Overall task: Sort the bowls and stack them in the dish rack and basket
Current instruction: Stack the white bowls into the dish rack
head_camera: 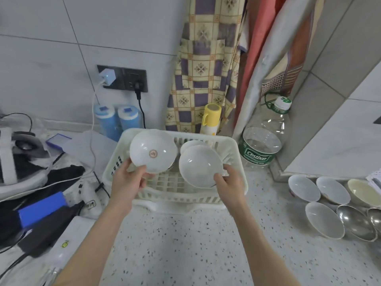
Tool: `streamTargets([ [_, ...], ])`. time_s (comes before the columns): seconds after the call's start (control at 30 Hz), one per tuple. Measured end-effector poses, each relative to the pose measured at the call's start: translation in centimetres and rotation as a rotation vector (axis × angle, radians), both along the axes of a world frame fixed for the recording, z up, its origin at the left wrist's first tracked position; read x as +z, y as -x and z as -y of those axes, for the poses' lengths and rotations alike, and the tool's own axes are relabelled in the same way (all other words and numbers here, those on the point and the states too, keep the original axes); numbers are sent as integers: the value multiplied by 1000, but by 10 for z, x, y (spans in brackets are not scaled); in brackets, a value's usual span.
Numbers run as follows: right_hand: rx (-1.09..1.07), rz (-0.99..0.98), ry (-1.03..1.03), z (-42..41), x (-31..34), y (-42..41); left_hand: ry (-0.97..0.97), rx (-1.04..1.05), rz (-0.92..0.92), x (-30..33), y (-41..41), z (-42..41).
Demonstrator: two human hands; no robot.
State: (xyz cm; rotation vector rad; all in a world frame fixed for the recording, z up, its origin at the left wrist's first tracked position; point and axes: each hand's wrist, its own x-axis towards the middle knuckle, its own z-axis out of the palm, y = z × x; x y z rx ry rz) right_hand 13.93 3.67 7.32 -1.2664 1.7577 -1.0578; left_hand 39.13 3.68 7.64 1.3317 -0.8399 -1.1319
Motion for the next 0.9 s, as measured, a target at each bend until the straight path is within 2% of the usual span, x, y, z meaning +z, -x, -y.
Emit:
streamTargets([
  [0.2, 54, -131, -71, 20, -8, -32, 47, 168, -2, -14, -8, 14],
  [0.3, 101, -221, -98, 26, -10, -43, 60, 184, 16, -17, -15, 22],
  [0.43, 123, -323, -133, 32, -15, -53, 32, 207, -48, -22, -19, 37],
  [0.73, 129, -377, -226, 39, -28, -52, 19, 217, -148, -30, -20, 46],
  [0.9, 147, -412, -281, 44, -35, -51, 63, 197, -102, -33, -18, 44],
])
